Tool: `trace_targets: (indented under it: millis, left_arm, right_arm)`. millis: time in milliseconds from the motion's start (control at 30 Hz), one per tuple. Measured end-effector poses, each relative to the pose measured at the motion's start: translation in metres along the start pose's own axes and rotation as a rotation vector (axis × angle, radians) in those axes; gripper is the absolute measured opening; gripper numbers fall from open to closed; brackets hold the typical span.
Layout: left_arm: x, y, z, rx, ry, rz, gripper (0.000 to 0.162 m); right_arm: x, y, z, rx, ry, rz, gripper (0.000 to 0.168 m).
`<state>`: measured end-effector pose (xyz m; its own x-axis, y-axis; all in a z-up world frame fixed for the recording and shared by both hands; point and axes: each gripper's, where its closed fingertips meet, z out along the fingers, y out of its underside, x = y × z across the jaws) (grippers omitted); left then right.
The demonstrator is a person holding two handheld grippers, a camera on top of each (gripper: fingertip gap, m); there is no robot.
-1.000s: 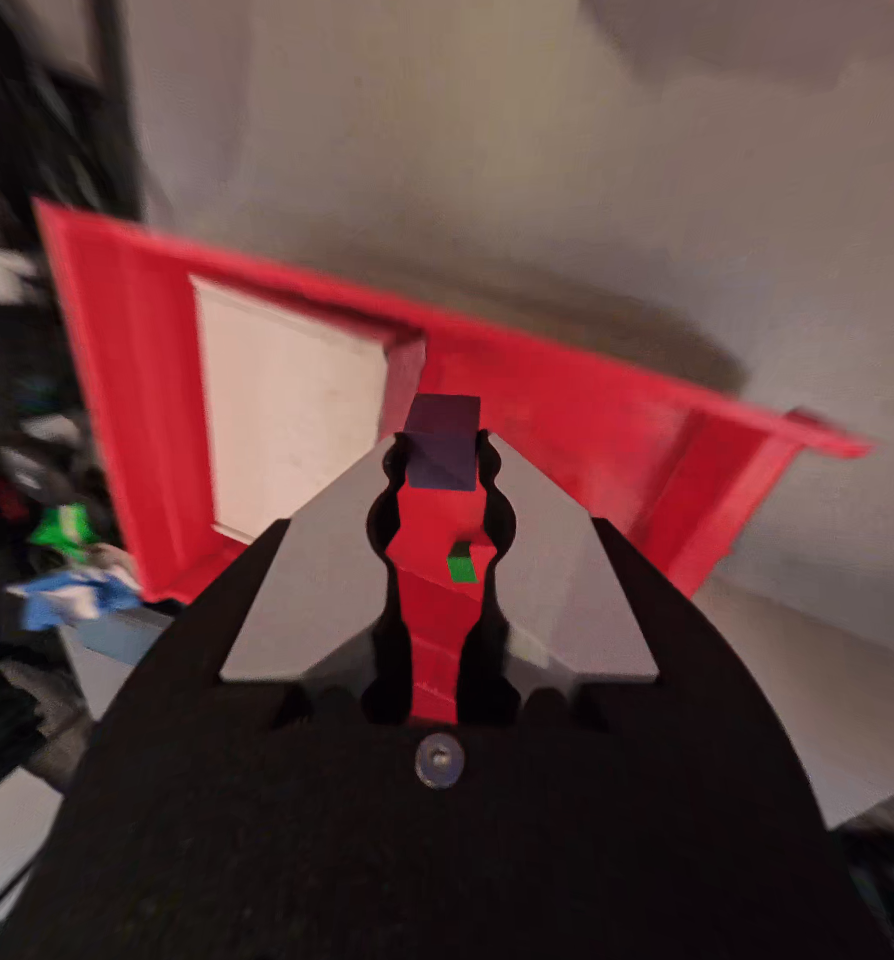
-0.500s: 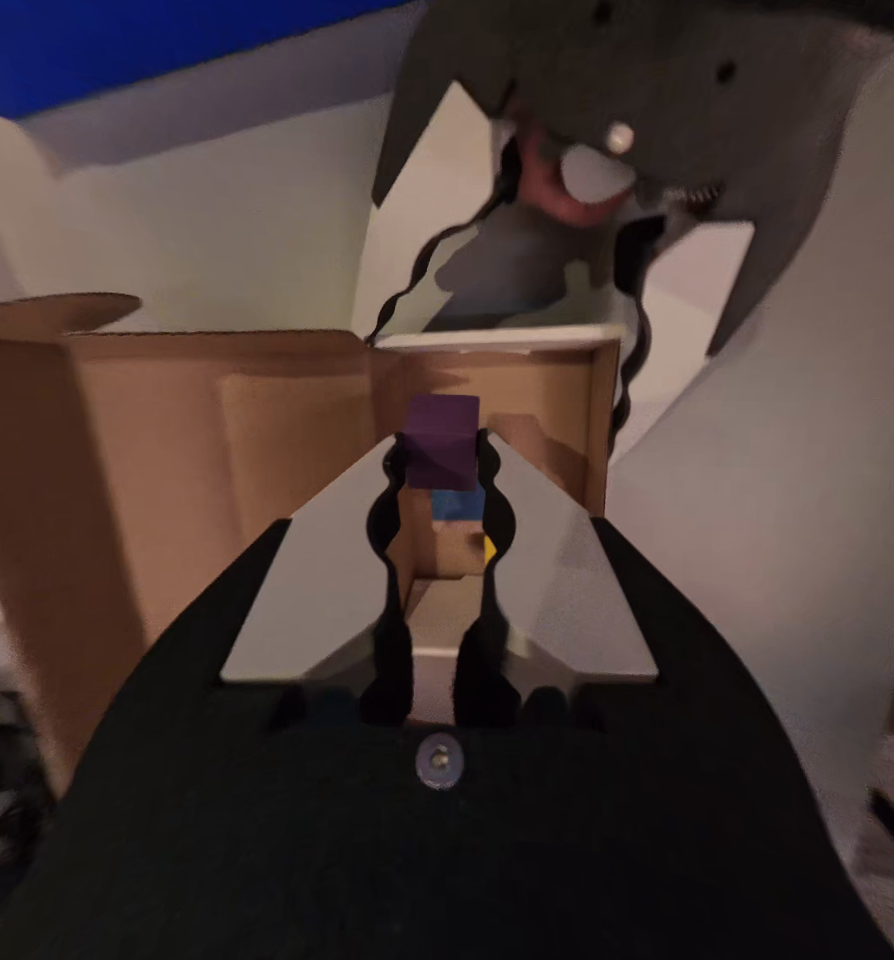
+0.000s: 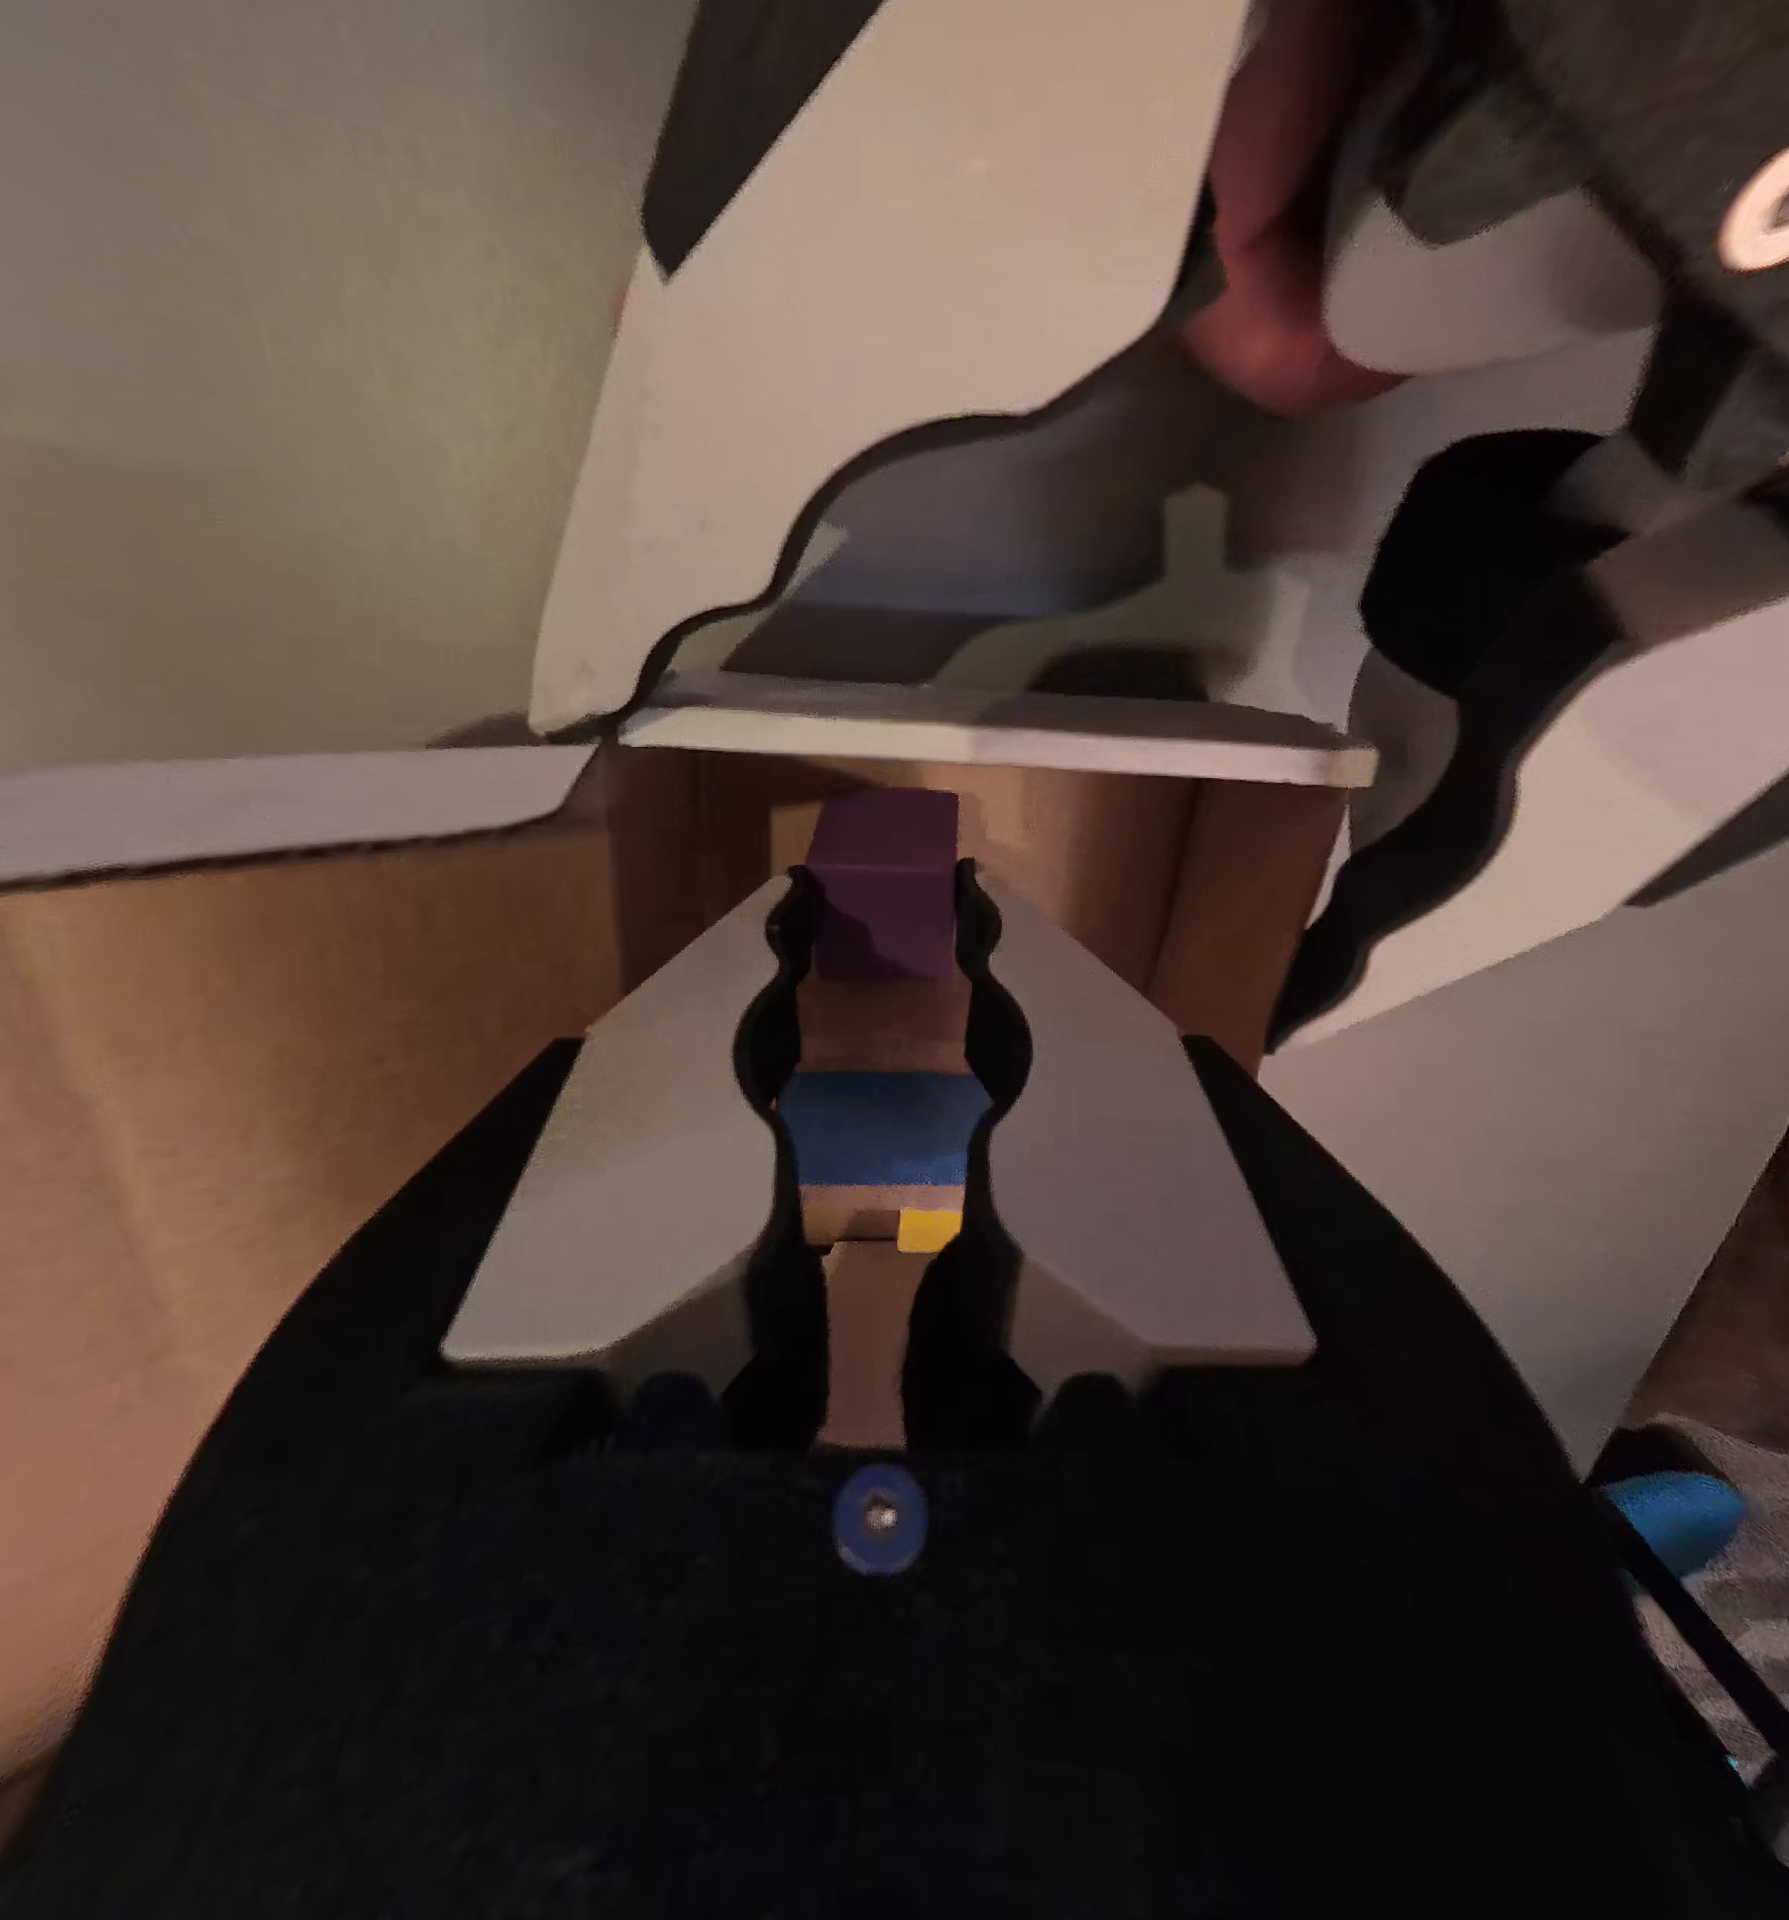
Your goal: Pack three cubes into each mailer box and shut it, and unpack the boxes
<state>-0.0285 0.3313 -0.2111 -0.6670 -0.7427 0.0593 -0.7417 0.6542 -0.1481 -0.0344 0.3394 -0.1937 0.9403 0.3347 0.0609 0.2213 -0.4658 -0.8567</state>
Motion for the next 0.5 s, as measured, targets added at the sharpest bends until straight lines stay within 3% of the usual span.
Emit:
trace_targets:
  millis: [33,300,400,500]
  left_arm:
    - [0.0,0.001,0.003,-0.014,-0.005,0.008,0.024]
    - [0.003,-0.001,0.009,-0.023,-0.017,0.051,0.024]
    - [0.006,-0.003,0.005,0.035,0.008,0.028,0.028]
    - [0.003,-0.004,-0.021,0.145,0.01,-0.026,0.034]
  right_arm:
    - [0.0,0.0,0.0,-0.001,0.0,0.0,0.126]
    - [0.0,0.001,0.0,-0.003,0.001,0.0,0.126]
    - [0.0,0.001,0.0,-0.004,0.002,0.0,0.126]
    - [0.0,0.001,0.0,-0.003,0.001,0.001,0.126]
